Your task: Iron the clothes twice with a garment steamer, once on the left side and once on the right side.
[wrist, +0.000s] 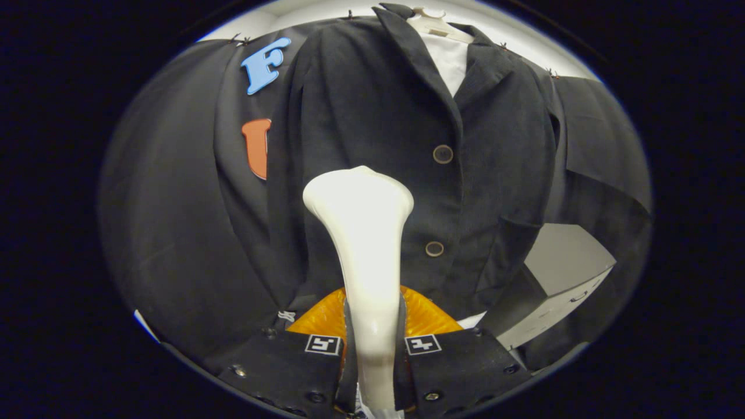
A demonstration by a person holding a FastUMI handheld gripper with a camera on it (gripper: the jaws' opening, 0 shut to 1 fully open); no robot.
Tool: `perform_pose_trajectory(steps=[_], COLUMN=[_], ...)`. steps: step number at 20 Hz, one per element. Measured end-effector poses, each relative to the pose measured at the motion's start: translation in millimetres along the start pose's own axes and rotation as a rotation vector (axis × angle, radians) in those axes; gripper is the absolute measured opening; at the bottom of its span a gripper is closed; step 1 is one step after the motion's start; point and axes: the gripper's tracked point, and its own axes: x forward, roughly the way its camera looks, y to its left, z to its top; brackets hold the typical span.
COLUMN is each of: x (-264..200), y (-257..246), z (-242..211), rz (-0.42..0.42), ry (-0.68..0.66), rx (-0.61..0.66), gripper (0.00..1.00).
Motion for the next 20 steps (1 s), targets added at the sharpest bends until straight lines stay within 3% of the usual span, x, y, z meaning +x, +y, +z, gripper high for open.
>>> perform_pose_trajectory(steps=[14,20], x=[35.3,39.6], y=[4.4,4.2], z=[-132.3,-162.3], rz=[-0.007,-0.003], ry=[0.185,0.242], rx=[-0.077,-0.093], gripper=[0.27,0.27])
